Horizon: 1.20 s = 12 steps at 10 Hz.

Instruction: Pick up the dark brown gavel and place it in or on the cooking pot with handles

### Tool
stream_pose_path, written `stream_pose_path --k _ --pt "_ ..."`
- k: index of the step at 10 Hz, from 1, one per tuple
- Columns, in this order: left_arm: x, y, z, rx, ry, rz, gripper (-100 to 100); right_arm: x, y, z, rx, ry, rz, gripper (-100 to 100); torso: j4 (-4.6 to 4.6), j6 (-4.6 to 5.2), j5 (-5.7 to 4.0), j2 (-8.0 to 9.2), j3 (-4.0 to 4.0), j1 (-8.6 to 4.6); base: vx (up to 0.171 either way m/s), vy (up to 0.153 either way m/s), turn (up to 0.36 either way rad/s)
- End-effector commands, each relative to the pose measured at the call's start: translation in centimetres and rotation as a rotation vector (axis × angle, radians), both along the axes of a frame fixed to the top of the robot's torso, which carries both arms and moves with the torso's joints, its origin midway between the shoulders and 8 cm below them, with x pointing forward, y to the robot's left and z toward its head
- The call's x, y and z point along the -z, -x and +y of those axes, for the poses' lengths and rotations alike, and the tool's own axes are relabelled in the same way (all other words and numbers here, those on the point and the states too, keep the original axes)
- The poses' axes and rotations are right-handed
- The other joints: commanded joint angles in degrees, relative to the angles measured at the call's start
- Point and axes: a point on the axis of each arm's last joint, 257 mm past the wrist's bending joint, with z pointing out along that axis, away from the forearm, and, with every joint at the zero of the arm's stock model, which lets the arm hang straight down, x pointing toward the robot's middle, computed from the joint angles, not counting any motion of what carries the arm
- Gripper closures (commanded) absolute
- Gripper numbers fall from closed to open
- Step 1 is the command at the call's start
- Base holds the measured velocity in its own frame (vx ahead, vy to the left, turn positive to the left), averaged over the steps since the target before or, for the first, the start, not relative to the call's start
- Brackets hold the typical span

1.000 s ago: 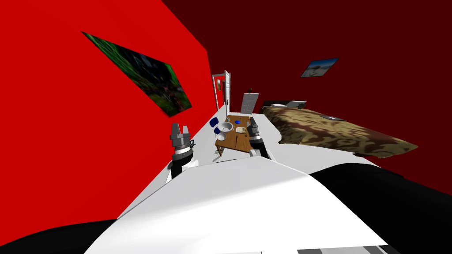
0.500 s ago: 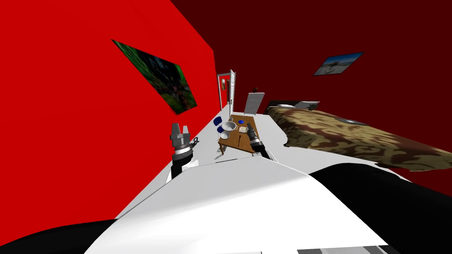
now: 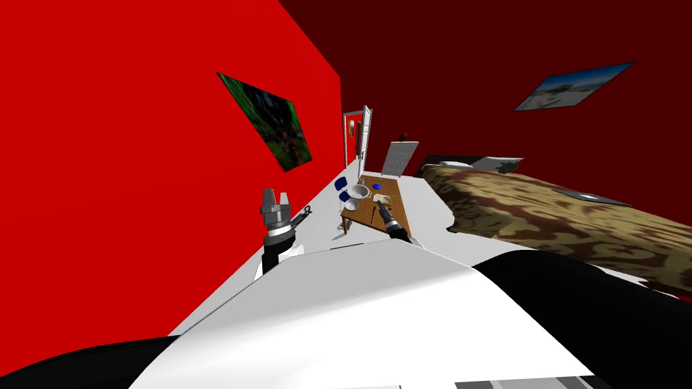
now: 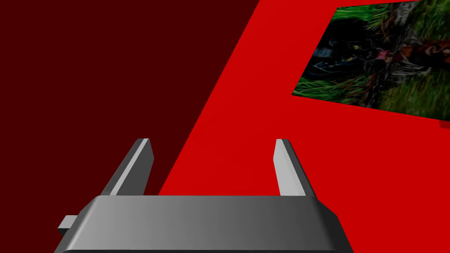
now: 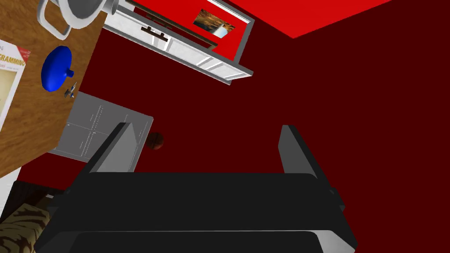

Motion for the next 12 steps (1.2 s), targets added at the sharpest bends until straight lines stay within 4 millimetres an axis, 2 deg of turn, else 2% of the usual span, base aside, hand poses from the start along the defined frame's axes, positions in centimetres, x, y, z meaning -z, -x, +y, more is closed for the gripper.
stream_pose_path --k 1,4,5,6,7,9,12 --pt "0.0 0.0 0.0 0.000 0.000 0.000 0 3.7 1.3 -1.0 0.017 0.038 0.103 -100 0.00 0.00 0.00 0.00 0.00 0.00 -0.045 0.092 0.205" --pt "0.0 0.0 0.0 0.000 0.000 0.000 0 10.3 4.3 -3.5 0.044 0.110 0.287 -100 -0.01 0.01 0.01 -0.06 -0.03 -0.03 -0.010 0.072 0.190" --pt "0.0 0.0 0.0 0.000 0.000 0.000 0 10.3 4.3 -3.5 0.044 0.110 0.287 -100 -0.05 -0.01 -0.02 -0.27 -0.15 -0.12 0.020 0.025 0.073" --pt "0.0 0.0 0.0 0.000 0.000 0.000 0 12.3 5.4 -4.4 0.053 0.133 0.346 -100 -0.05 0.03 -0.03 -0.26 -0.15 -0.20 0.020 0.025 0.097" --pt "0.0 0.0 0.0 0.000 0.000 0.000 0 12.3 5.4 -4.4 0.053 0.133 0.346 -100 -0.05 0.01 -0.04 -0.26 -0.15 -0.24 0.009 0.010 0.072" --pt "0.0 0.0 0.0 0.000 0.000 0.000 0 16.1 7.9 -6.3 0.067 0.182 0.458 -100 -0.05 0.01 -0.05 -0.25 -0.14 -0.24 0.027 0.034 0.173" --pt "0.0 0.0 0.0 0.000 0.000 0.000 0 16.1 7.9 -6.3 0.067 0.182 0.458 -100 -0.05 0.03 -0.04 -0.27 -0.15 -0.23 0.018 0.023 0.010"
